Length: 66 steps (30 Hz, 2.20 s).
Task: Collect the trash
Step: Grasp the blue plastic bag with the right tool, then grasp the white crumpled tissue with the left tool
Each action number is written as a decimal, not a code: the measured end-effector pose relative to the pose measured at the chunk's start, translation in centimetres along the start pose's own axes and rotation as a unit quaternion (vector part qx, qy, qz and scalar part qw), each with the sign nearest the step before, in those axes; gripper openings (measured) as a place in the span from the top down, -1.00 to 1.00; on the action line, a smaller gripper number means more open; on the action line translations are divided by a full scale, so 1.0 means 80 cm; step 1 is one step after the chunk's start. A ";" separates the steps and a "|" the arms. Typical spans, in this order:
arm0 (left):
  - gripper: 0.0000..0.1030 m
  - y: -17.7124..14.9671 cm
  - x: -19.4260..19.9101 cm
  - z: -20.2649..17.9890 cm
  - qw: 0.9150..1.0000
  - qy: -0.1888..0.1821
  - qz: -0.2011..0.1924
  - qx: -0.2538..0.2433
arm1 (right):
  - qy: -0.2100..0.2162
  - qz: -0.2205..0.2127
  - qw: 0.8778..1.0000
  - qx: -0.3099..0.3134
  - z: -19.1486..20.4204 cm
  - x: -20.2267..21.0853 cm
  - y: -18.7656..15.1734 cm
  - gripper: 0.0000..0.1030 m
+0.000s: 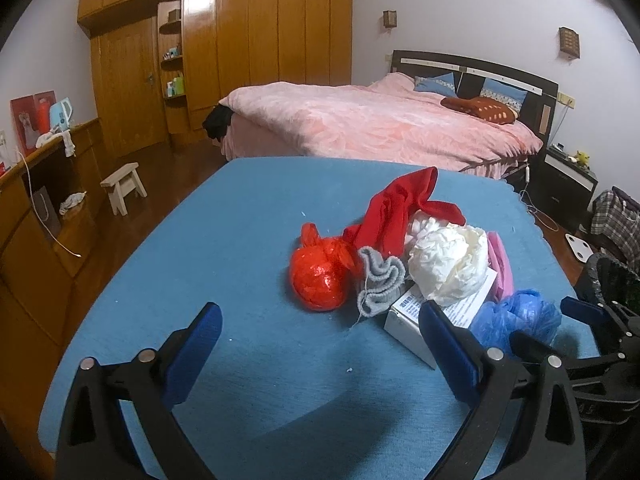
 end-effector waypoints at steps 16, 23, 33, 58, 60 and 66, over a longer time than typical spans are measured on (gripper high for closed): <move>-0.88 -0.001 -0.005 -0.019 1.000 -0.007 0.004 0.000 | 0.033 0.016 0.999 0.007 0.017 -0.003 -0.010 -0.09; -0.88 0.000 -0.002 -0.028 1.000 -0.010 0.003 -0.006 | 0.033 0.008 0.999 0.002 0.011 0.008 -0.008 -0.01; -0.86 0.008 0.001 -0.049 1.000 -0.027 -0.003 -0.009 | 0.007 -0.025 0.999 -0.041 -0.041 0.058 0.010 -0.01; -0.11 0.026 -0.058 -0.124 0.998 -0.046 0.008 -0.042 | -0.026 -0.040 0.996 -0.079 -0.087 0.061 0.025 -0.03; 0.03 0.022 -0.062 -0.126 0.998 -0.048 0.016 -0.042 | -0.025 -0.039 0.996 -0.078 -0.087 0.061 0.025 -0.03; 0.19 0.017 -0.055 -0.126 0.998 -0.041 0.007 -0.042 | -0.024 -0.040 0.996 -0.077 -0.086 0.062 0.024 -0.03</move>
Point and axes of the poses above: each gripper's, at about its wrist camera, not at the fingertips, and x roughly against the way its jaws point, z to its left, y to its top, the point moved 9 cm from there along -x, roughly the way its jaws point
